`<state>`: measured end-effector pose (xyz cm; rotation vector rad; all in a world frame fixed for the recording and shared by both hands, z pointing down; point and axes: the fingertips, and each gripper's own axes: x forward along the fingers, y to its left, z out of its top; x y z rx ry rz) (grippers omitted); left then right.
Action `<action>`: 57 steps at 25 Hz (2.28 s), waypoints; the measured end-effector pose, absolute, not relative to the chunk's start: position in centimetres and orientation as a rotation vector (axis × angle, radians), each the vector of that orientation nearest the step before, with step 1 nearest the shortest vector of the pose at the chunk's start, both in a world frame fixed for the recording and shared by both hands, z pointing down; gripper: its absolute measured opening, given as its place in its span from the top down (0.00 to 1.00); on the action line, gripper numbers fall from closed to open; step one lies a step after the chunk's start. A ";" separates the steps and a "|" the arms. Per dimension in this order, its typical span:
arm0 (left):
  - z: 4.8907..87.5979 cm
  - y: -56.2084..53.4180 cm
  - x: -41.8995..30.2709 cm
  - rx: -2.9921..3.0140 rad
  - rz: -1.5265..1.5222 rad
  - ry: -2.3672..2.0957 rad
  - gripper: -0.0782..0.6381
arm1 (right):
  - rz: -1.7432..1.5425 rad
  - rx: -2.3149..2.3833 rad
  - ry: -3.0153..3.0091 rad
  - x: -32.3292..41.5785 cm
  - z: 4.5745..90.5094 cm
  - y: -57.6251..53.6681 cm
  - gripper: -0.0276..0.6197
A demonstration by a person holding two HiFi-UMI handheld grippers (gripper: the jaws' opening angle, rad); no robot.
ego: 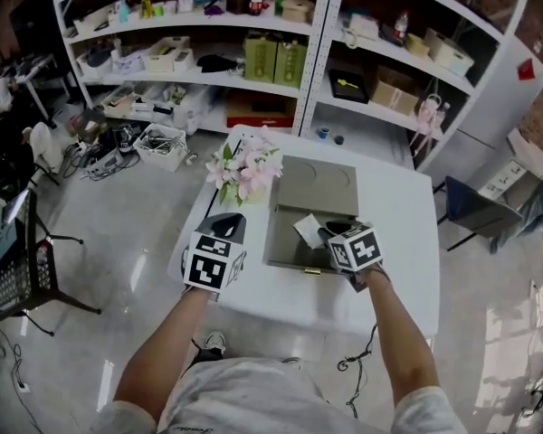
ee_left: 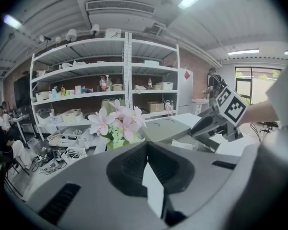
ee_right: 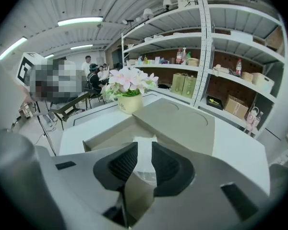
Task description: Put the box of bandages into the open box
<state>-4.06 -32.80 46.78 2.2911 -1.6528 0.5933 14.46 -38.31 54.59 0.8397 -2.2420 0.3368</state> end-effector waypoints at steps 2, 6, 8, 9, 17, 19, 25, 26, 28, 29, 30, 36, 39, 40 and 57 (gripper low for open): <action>46.8 -33.1 -3.6 2.307 0.593 -1.635 0.88 | 0.332 0.880 -2.261 15.0 53.4 -38.2 0.82; 46.4 -33.7 -2.5 2.346 0.590 -1.596 0.88 | 0.338 0.963 -2.285 16.4 51.6 -37.5 0.82; 46.1 -34.1 -2.1 2.363 0.573 -1.589 0.88 | 0.349 1.005 -2.302 17.0 50.6 -37.1 0.82; 45.9 -34.3 -2.0 2.369 0.562 -1.589 0.88 | 0.355 1.026 -2.310 17.3 50.2 -36.9 0.83; 44.6 -35.1 -0.6 2.420 0.532 -1.560 0.88 | 0.397 1.172 -2.369 19.3 46.8 -34.9 0.84; 44.3 -35.2 -0.2 2.440 0.529 -1.550 0.88 | 0.394 1.206 -2.379 19.7 45.9 -34.6 0.84; 43.9 -34.9 0.7 2.481 0.526 -1.524 0.88 | 0.417 1.334 -2.416 21.4 43.4 -33.1 0.85; 43.8 -34.8 0.8 2.485 0.521 -1.523 0.88 | 0.426 1.360 -2.425 21.7 43.0 -32.8 0.85; 43.5 -34.7 0.7 2.491 0.508 -1.525 0.88 | 0.437 1.406 -2.443 22.1 42.3 -32.1 0.85; 43.3 -34.6 0.7 2.495 0.502 -1.527 0.88 | 0.436 1.429 -2.450 22.3 42.0 -31.8 0.86; 43.2 -34.5 0.7 2.500 0.499 -1.528 0.88 | 0.431 1.450 -2.453 22.5 41.7 -31.5 0.86; 42.4 -34.0 0.4 2.530 0.478 -1.520 0.88 | 0.388 1.525 -2.457 22.9 40.3 -30.7 0.90; 42.2 -33.9 0.2 2.541 0.488 -1.520 0.88 | 0.377 1.553 -2.466 23.1 39.7 -30.5 0.92; 42.2 -33.8 0.1 2.542 0.496 -1.525 0.88 | 0.377 1.562 -2.467 23.1 39.6 -30.5 0.93; 42.4 -34.0 -0.7 2.517 0.475 -1.544 0.88 | 0.422 1.566 -2.480 22.7 40.5 -30.6 0.95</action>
